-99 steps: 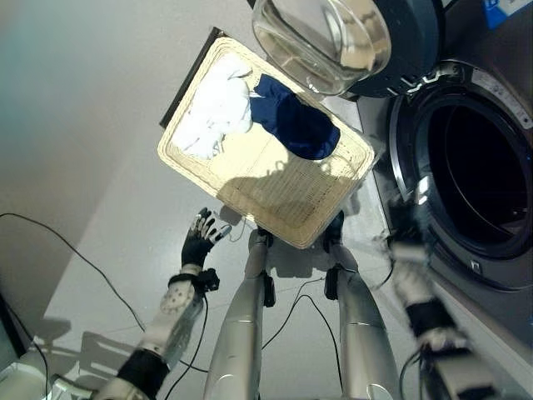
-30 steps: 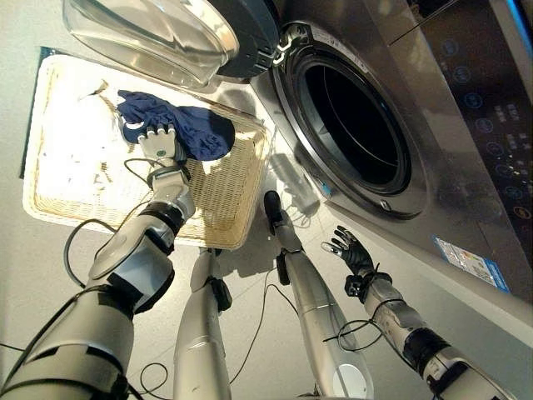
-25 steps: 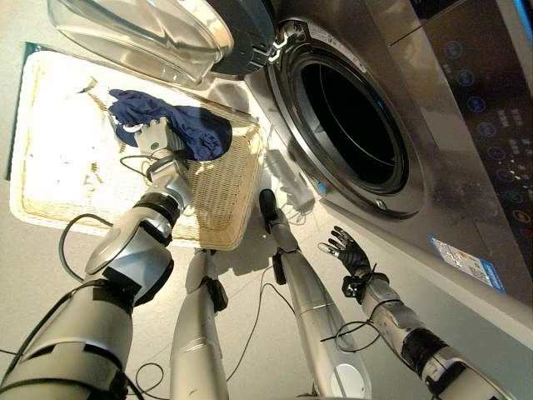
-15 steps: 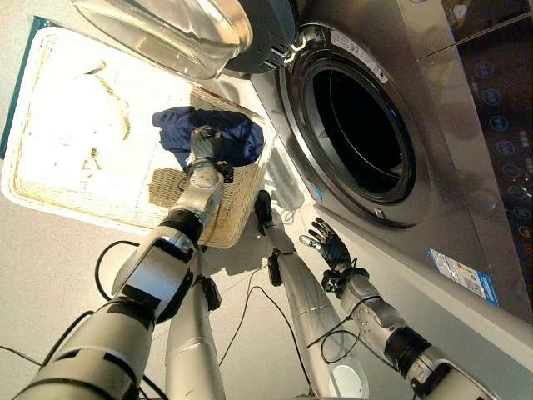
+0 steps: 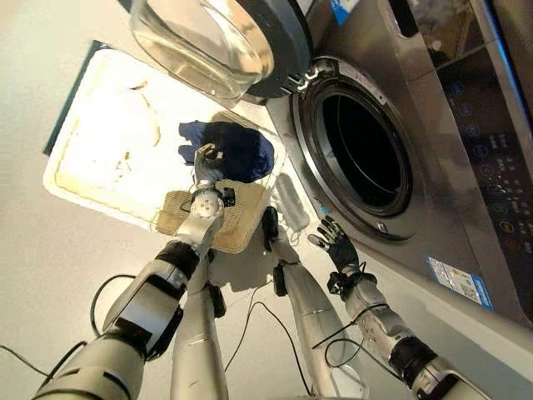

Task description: Put the clothes into the washing machine.

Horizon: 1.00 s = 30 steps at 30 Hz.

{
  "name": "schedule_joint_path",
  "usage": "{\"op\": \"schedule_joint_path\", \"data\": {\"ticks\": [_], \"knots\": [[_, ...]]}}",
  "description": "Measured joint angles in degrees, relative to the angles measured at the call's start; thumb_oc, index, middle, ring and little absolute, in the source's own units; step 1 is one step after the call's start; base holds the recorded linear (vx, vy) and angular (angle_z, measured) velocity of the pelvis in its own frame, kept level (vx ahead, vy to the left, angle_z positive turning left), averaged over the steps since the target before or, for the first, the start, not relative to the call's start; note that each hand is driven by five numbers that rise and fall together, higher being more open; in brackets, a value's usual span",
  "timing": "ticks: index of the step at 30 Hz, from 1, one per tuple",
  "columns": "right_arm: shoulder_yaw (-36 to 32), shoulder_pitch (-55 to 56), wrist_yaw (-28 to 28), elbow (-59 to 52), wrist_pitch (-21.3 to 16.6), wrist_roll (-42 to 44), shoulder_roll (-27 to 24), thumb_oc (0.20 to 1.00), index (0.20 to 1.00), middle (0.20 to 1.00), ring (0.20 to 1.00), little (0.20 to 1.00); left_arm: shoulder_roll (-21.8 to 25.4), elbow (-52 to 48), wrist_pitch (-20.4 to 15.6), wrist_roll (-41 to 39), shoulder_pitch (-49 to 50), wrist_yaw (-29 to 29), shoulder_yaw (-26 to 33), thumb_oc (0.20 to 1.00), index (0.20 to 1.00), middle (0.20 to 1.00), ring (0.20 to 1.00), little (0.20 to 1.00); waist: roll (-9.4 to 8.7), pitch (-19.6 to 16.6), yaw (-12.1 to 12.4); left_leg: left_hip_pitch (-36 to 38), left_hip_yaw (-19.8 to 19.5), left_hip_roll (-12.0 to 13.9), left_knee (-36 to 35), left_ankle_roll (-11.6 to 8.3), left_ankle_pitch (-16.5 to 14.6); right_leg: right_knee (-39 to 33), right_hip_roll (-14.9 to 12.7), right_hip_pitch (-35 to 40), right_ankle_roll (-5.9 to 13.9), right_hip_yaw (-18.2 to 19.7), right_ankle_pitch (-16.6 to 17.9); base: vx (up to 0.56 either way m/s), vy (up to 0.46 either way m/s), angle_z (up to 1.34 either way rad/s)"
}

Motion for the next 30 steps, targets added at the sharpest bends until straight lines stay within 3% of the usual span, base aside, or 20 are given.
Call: {"op": "schedule_joint_path", "data": {"ticks": [5, 10, 13, 21, 24, 27, 30], "knots": [[-2.4, 0.0, -1.3, -1.7, 0.2, -3.9, 0.2, 1.0, 1.0, 1.0, 1.0, 1.0, -1.2, -5.4, -3.6, -0.5, 11.9, -3.3, 2.7, 0.2, 0.2, 0.2, 0.2, 0.2, 1.11, 0.0, 5.4, 4.2, -1.5, -0.7, -1.0, -0.26, -0.2, 1.8, -1.0, 3.9, -0.23, -1.2, -2.1, -0.06, 0.07, 0.24], [-2.7, 0.3, -2.4, -1.8, 1.5, -8.5, 0.2, 1.0, 1.0, 1.0, 1.0, 1.0, -1.2, -11.2, -5.7, -0.6, 18.1, -6.0, 4.0, 0.2, 0.2, 0.2, 0.2, 0.2, 2.73, 0.2, 6.8, 8.6, -2.8, -2.2, -2.5, 0.4, 0.2, 2.5, -2.3, 8.1, 0.58, -1.4, -3.3, -0.05, 0.09, 0.19], [-3.0, 0.4, -2.4, -1.6, 1.9, -10.2, 0.2, 1.0, 1.0, 1.0, 1.0, 1.0, -1.1, -13.8, -5.9, -1.3, 19.1, -8.8, 3.9, 0.2, 0.2, 0.2, 0.2, 0.2, 3.08, 0.3, 6.9, 10.4, -3.1, -2.5, -3.0, 0.55, 0.4, 2.3, -2.6, 9.9, 0.84, -1.6, -3.4, -0.03, 0.073, 0.1], [-3.4, 1.5, -3.2, -1.5, 3.1, -18.7, -2.6, 1.0, 1.0, 1.0, 1.0, 1.0, 0.5, -19.6, -5.5, -2.0, 19.6, -15.4, 3.7, 0.2, 0.2, 0.2, 0.2, 0.2, 6.06, 0.5, 6.8, 17.6, -3.1, -2.3, -4.7, 0.77, 0.2, -0.1, -2.3, 17.5, 1.25, -2.1, -3.3, 0.0, 0.068, 0.0], [-3.3, 1.4, -3.5, -1.5, 4.1, -25.9, -4.2, 1.0, 1.0, 1.0, 1.0, 1.0, 1.3, -22.9, -4.2, -5.8, 20.5, -19.6, 3.9, 0.2, 0.2, 0.2, 0.2, 0.2, 6.47, 0.6, 6.8, 19.8, -3.0, -2.0, -5.4, 0.56, 0.2, -1.6, -2.0, 20.1, 1.25, -2.2, -2.9, 0.03, 0.037, -0.03], [-1.5, 0.9, -5.3, -2.1, 5.5, -42.4, -9.7, 1.0, 1.0, 1.0, 1.0, 1.0, 1.6, -27.2, -1.8, -11.3, 21.5, -26.7, 3.9, 0.2, 0.2, 0.2, 0.2, 0.2, 7.37, 0.5, 6.8, 23.5, -2.8, -1.9, -6.6, 0.47, -0.1, -4.3, -1.7, 24.4, 1.49, -2.3, -2.4, 0.05, 0.015, 0.0], [-1.5, 0.9, -5.3, -2.1, 5.5, -42.4, -9.7, 1.0, 1.0, 1.0, 1.0, 1.0, 1.6, -27.2, -1.8, -11.3, 21.5, -26.7, 3.9, 0.2, 0.2, 0.2, 0.2, 0.2, 7.37, 0.5, 6.8, 23.5, -2.8, -1.9, -6.6, 0.47, -0.1, -4.3, -1.7, 24.4, 1.49, -2.3, -2.4, 0.0, 0.0, 0.0]]}}
